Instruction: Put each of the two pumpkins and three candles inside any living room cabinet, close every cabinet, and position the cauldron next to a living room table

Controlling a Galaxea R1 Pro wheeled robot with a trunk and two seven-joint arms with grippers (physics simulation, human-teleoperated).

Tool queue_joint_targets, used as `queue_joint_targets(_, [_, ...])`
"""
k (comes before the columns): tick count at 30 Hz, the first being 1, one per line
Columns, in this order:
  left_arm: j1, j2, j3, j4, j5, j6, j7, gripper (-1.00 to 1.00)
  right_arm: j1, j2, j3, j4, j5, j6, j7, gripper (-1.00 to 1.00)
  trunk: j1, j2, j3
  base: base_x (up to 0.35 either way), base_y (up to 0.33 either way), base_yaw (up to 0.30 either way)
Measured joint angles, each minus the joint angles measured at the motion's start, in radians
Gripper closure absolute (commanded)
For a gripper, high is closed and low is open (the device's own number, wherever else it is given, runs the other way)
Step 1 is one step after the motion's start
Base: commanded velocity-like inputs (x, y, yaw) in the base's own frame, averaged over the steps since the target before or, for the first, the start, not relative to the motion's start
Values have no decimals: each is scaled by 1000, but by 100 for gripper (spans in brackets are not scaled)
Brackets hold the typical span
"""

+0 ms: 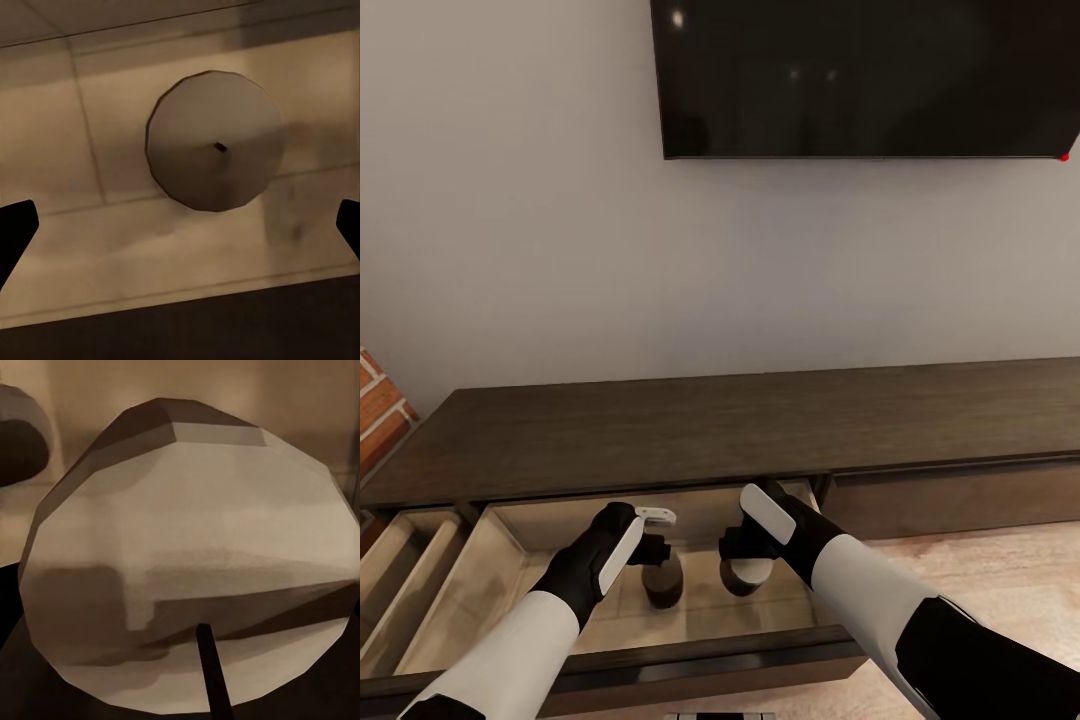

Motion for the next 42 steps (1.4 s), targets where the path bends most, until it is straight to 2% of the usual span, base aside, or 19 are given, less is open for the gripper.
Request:
queue_joint_targets(12, [0,1,0,2,3,0,0,-100,0,0,5,-5,-1,0,-4,-100,0,0,0,0,0,0])
queue_joint_targets(17, [0,0,0,1,3,1,-1,-100,0,0,1,36,-2,3,-8,-100,0,0,0,0,0,0])
queue_joint_targets(28, [0,0,1,3,3,0,0,-100,0,0,-4,47,-3,7,-4,-100,0,0,0,0,0,0])
queue_joint_targets(42, [0,0,1,3,2,0,0,-100,0,0,0,43,1,-15,-10,-100,0,0,0,0,0,0])
